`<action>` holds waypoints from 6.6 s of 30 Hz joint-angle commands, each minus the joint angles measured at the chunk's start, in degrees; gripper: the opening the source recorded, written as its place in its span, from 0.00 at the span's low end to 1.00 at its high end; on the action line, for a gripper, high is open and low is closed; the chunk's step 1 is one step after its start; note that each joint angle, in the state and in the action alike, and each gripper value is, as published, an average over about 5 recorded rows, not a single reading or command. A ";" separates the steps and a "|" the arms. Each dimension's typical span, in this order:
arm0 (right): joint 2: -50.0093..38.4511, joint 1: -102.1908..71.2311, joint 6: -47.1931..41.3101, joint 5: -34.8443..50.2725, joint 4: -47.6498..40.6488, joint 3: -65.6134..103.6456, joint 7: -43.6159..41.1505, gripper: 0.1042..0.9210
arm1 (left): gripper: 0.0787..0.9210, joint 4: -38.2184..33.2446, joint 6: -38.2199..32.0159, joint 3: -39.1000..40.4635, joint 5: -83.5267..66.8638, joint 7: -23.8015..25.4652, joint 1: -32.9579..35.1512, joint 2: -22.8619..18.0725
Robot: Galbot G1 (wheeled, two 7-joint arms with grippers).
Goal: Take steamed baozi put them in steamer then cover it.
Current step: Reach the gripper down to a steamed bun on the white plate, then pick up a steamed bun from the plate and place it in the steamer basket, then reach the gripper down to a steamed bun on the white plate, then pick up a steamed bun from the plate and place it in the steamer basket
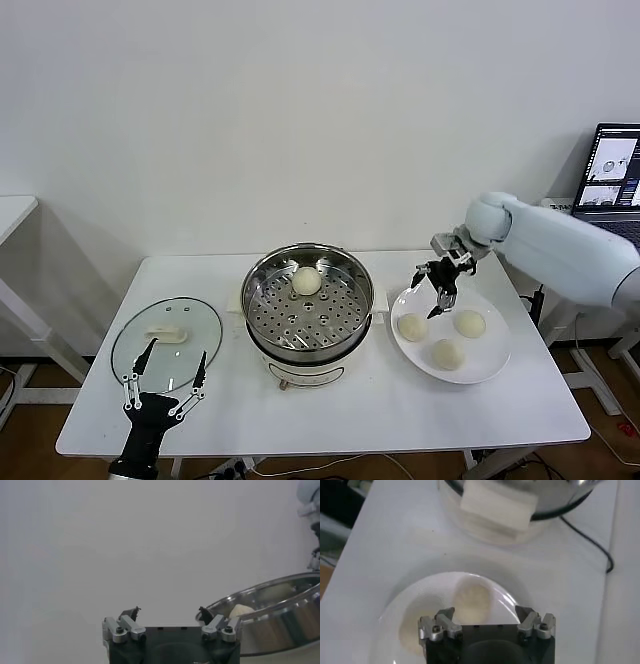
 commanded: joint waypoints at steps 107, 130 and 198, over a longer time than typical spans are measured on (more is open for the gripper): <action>27.21 21.16 -15.52 20.17 11.70 -18.53 6.90 0.88 | 0.88 0.98 -0.99 0.04 -0.32 -1.23 -1.49 0.48; -15.83 12.44 -5.91 -1.42 16.47 -14.93 -4.59 0.88 | 0.88 0.83 -0.59 0.90 -0.13 -1.32 -1.88 1.12; 17.79 23.69 39.52 -21.66 29.39 -4.64 1.71 0.68 | 0.88 0.37 -1.07 -0.19 -0.17 -1.85 -0.61 1.10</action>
